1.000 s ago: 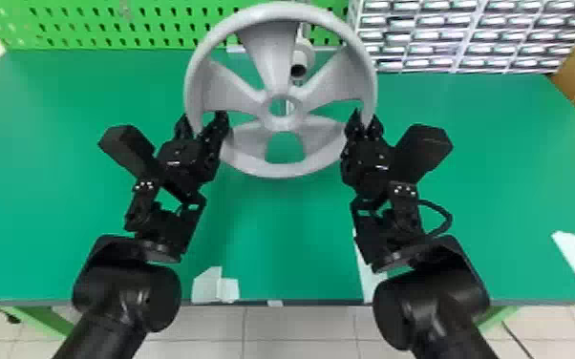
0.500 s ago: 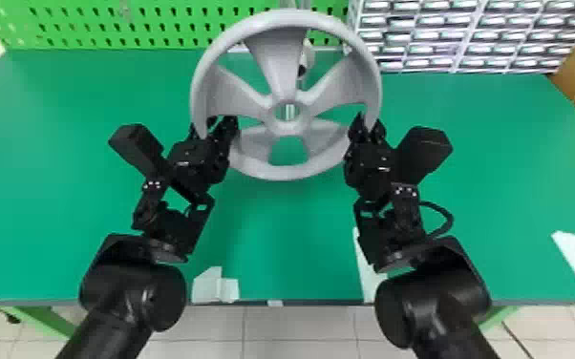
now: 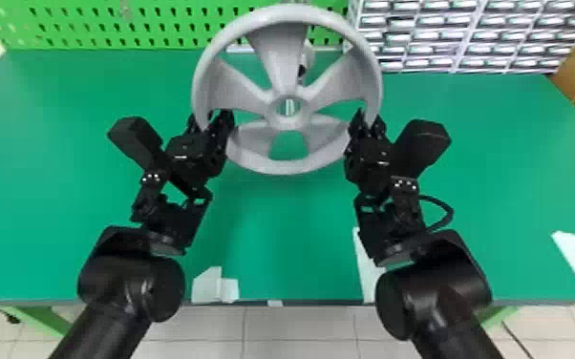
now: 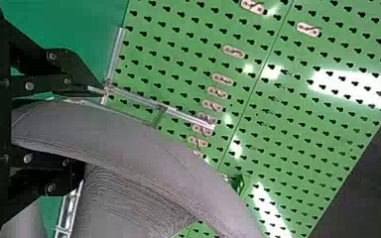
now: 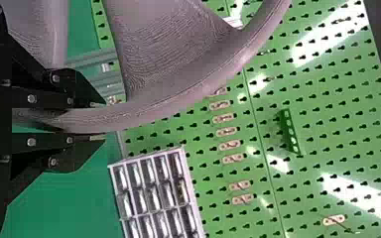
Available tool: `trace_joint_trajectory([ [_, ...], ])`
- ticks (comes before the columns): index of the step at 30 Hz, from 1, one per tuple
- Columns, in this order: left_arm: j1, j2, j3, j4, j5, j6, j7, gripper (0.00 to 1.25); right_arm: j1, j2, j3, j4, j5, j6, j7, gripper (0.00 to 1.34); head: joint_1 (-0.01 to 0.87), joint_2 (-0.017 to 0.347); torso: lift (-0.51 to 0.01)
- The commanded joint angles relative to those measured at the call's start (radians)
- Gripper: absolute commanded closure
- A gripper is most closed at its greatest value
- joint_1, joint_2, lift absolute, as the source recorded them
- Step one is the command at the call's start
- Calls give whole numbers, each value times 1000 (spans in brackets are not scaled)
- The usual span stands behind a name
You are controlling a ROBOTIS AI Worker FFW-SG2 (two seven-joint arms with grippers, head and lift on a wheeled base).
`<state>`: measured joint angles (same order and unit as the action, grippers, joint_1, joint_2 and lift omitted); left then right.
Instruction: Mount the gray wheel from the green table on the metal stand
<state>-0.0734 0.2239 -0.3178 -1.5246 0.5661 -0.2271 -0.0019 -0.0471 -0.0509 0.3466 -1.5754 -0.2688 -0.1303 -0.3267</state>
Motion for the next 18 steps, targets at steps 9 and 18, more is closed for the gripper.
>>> trace_joint_trajectory([
  [9,-80,-8,0,80,-5,-12,-13,802,-25,14,-12,20,3,8,0,1154,867,52,-100],
  [18,-134,-31,6,146,-14,-34,-41,802,-54,19,-17,48,-3,20,0,1154,867,52,-100],
])
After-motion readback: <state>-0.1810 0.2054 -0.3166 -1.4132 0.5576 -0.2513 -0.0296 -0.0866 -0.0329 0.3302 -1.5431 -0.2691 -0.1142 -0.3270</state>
